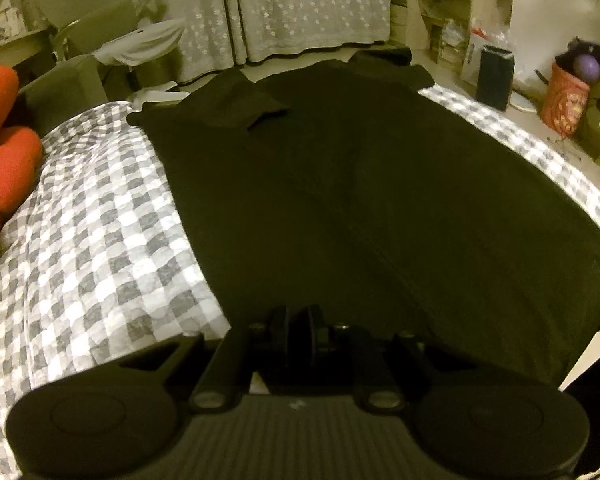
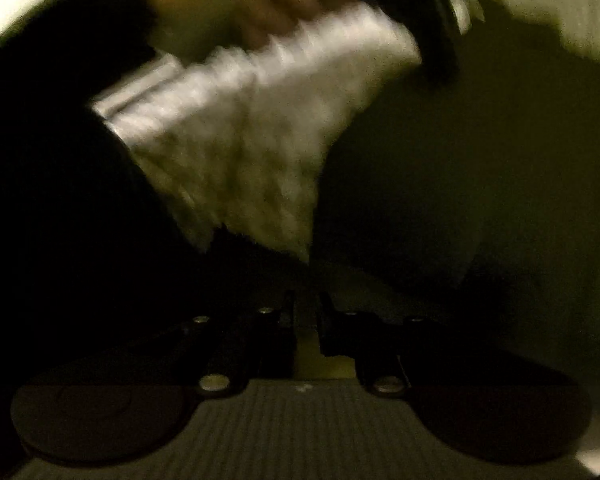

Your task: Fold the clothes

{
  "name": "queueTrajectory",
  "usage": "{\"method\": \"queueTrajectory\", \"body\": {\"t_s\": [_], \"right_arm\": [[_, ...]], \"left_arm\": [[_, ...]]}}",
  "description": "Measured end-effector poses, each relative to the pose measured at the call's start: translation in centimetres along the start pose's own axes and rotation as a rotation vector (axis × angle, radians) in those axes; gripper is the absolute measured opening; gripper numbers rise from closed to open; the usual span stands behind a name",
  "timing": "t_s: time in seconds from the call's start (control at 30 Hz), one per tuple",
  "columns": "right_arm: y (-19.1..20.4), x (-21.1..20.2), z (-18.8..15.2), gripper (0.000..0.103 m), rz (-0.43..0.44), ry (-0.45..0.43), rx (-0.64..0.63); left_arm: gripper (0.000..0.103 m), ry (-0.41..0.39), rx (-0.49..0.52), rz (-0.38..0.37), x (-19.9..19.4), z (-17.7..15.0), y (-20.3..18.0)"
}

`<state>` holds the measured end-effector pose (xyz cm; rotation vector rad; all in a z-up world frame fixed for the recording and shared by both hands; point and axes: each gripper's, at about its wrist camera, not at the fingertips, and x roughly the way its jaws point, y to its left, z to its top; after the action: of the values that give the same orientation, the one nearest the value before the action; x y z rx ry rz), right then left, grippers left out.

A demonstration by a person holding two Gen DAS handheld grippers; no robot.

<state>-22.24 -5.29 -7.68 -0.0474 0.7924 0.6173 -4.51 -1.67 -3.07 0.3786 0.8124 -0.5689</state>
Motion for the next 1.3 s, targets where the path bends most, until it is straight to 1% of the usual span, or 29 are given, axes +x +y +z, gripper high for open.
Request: {"method": "queueTrajectory", "body": {"t_s": [0.07,0.1,0.13,0.17,0.2,0.23,0.27,0.3,0.37,0.47,0.5,0.53,0.57,0.6,0.67,0.8,0.87,0.93,1.03,1.07,1.1,1.2,1.3], "right_arm": [[-0.2,-1.0,1.3,0.016,-0.056,-0.086,-0.003],[-0.4,-1.4,1.9,0.021,-0.084,-0.124,-0.003],[-1.2,-0.9,1.9,0.024,-0.119,-0.116,0.020],[-2.1,-0.5,2.0,0.029,-0.154,-0.108,0.042],[-2.9,0.0,2.0,0.027,-0.186,-0.096,0.066],[-3.7,0.9,1.8,0.027,-0.193,-0.046,0.099],[-4.1,1.6,1.0,0.021,-0.187,-0.004,0.129],[-4.4,2.3,0.3,0.021,-0.182,0.037,0.155],[-4.3,3.7,-0.9,0.019,-0.211,0.116,0.157],[-4.5,4.8,-1.3,0.020,-0.260,0.164,0.165],[-4.6,5.1,-1.4,0.020,-0.273,0.179,0.169],[-4.6,4.7,-1.3,0.020,-0.263,0.174,0.182],[-4.6,4.3,-1.2,0.022,-0.251,0.169,0.194],[-4.5,3.7,-1.1,0.027,-0.235,0.162,0.196],[-3.9,2.6,-0.9,0.029,-0.215,0.161,0.178],[-2.7,0.7,-1.2,0.030,-0.219,0.176,0.118],[-2.7,-0.7,-1.2,0.030,-0.238,0.155,0.111],[-3.4,-2.2,-1.3,0.030,-0.263,0.116,0.122],[-4.6,-4.8,-0.7,0.030,-0.300,0.041,0.164],[-5.0,-5.7,-0.6,0.030,-0.312,0.014,0.182],[-5.4,-7.0,-0.4,0.031,-0.329,-0.015,0.198],[-6.9,-11.6,0.0,0.035,-0.384,-0.096,0.239],[-7.7,-15.3,0.5,0.037,-0.470,-0.149,0.215]], "left_arm": [[0.010,0.001,-0.008,-0.004,0.0,0.0,0.1],[0.010,0.001,-0.013,-0.005,0.0,0.0,0.2],[0.010,0.001,-0.018,-0.006,0.0,0.0,0.3],[0.011,0.001,-0.017,-0.005,0.1,0.0,0.3],[0.011,0.001,-0.016,-0.003,0.1,0.0,0.3],[0.011,0.001,-0.015,-0.002,0.1,0.0,0.3],[0.011,0.002,-0.013,-0.001,0.1,0.0,0.2],[0.011,0.002,-0.012,0.000,0.1,0.0,0.2],[0.011,0.002,-0.012,0.002,0.1,0.1,0.2],[0.011,0.002,-0.014,0.002,0.2,0.1,0.2],[0.011,0.002,-0.014,0.001,0.2,0.1,0.2],[0.011,0.001,-0.016,0.001,0.2,0.1,0.2],[0.011,0.002,-0.020,0.000,0.2,0.2,0.3],[0.011,0.000,-0.024,0.005,0.1,0.2,0.3],[0.011,-0.004,-0.033,0.017,-0.1,0.4,0.2],[0.011,-0.013,-0.052,0.042,-0.5,0.6,0.0],[0.011,-0.016,-0.069,0.057,-0.7,0.8,-0.1],[0.011,-0.026,-0.093,0.065,-1.2,1.2,-0.3],[0.011,-0.045,-0.145,0.065,-1.9,1.9,-0.8],[0.013,-0.051,-0.165,0.065,-2.2,2.2,-1.0],[0.016,-0.057,-0.186,0.065,-2.4,2.5,-1.2],[0.016,-0.068,-0.255,0.086,-3.1,3.2,-2.0],[0.016,-0.102,-0.309,0.089,-3.8,4.0,-2.7]]}}
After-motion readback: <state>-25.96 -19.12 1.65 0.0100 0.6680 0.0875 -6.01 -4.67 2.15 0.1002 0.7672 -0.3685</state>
